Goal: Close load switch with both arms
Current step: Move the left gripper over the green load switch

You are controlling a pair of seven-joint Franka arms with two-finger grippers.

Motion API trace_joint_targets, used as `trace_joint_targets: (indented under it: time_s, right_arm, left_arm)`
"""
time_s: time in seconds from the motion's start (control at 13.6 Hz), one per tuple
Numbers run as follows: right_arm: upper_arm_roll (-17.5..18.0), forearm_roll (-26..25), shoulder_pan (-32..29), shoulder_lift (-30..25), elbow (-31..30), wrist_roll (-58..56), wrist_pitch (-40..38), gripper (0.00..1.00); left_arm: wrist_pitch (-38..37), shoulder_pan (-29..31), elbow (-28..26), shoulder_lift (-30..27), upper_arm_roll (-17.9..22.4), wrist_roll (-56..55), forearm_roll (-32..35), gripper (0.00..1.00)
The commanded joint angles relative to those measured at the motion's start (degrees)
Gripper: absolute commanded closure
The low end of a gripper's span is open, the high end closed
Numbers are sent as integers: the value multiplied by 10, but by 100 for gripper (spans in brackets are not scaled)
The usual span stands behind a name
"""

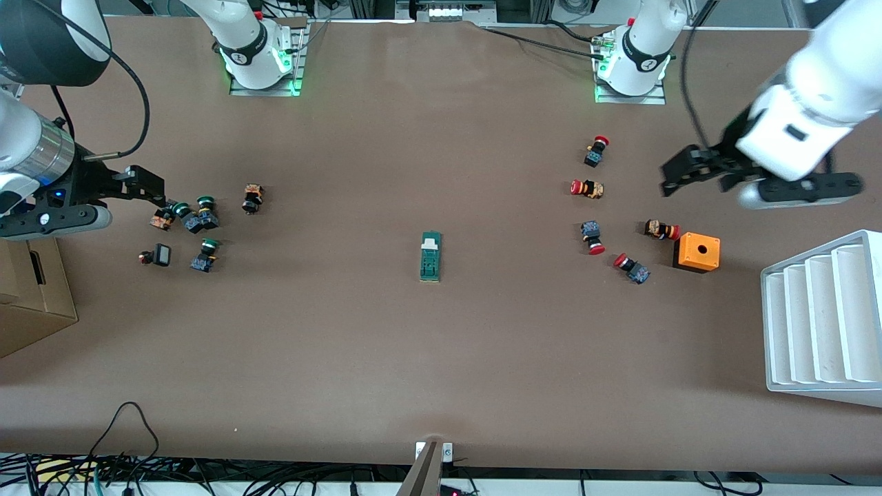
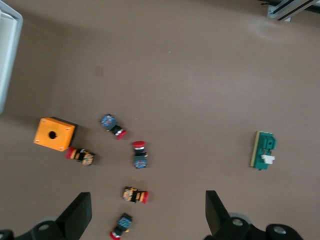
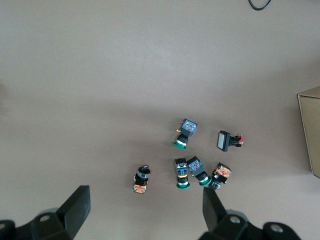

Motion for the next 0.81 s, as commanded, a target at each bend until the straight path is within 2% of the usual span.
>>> trace_joint_targets:
  time_s: [0.0, 0.07, 0.37, 0.44, 0.74]
  right_arm:
    - [4, -4, -5, 9, 15, -14, -11, 1]
    - [4, -4, -5, 9, 14, -14, -12, 1]
    - [3, -2, -8, 29, 16, -12, -11, 1]
    - [3, -3, -9, 30, 16, -13, -8, 1]
    - [3, -2, -8, 30, 15, -17, -12, 1]
  left_arm:
    - [34, 3, -6, 2, -53, -74, 0, 0]
    - [48, 3, -8, 3, -74, -100, 6, 0]
    - [85, -20, -9, 34, -153, -216, 113, 0]
    - [105, -30, -10, 46, -164, -246, 133, 0]
    - [172, -110, -18, 91, -165, -347, 227, 0]
